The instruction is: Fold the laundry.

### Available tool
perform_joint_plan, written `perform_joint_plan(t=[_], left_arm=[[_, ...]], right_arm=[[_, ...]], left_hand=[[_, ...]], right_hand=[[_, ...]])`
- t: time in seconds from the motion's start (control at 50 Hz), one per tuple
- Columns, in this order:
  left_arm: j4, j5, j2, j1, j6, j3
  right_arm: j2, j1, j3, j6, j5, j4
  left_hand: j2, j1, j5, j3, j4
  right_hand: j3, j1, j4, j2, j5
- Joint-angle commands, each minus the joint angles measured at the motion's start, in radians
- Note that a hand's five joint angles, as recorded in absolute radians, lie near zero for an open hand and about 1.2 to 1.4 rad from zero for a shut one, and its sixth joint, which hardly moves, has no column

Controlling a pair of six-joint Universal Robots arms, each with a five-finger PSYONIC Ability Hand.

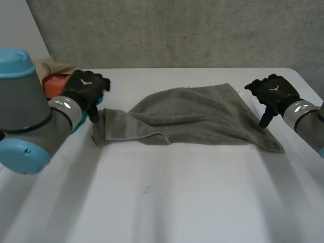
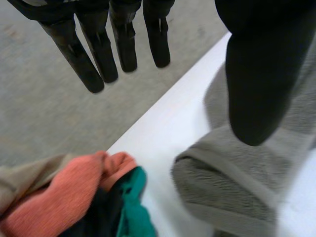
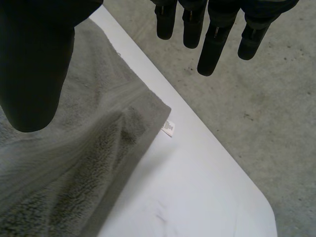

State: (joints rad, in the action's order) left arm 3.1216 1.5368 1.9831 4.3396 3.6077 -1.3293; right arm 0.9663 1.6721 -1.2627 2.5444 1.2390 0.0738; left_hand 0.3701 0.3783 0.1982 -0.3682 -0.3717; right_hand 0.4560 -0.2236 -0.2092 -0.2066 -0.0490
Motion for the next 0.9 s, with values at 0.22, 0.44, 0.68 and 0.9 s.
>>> perform_joint_plan(t=[0.22, 0.44, 0.68, 0.9], left_arm=[[0.08, 0.013, 0.302, -0.063, 0.336, 0.067], [0.094, 0.005, 0.464, -0.054, 0.348, 0.246], [0.092, 0.014, 0.536, -0.054, 0.376, 0.352], [0.012, 0.0, 0.398, -0.043, 0.362, 0.34]], right_arm=[[0.012, 0.006, -0.041, -0.004, -0.001, -0.072], [0.008, 0.014, -0.061, -0.012, -0.001, -0.069], [-0.006, 0.032, -0.078, -0.035, -0.001, -0.057], [0.04, 0.023, -0.061, 0.023, 0.002, -0.126]], left_hand=[[0.404, 0.396, 0.401, -0.406, -0.403], [0.322, 0.314, 0.319, -0.324, -0.32], [0.797, 0.789, 0.794, -0.799, -0.795], [1.026, 1.018, 1.024, -1.028, -1.025]], right_hand=[[-0.281, 0.049, 0.035, 0.032, 0.049], [-0.281, 0.049, 0.035, 0.032, 0.049], [-0.281, 0.049, 0.035, 0.032, 0.049], [-0.281, 0.049, 0.035, 0.032, 0.049]])
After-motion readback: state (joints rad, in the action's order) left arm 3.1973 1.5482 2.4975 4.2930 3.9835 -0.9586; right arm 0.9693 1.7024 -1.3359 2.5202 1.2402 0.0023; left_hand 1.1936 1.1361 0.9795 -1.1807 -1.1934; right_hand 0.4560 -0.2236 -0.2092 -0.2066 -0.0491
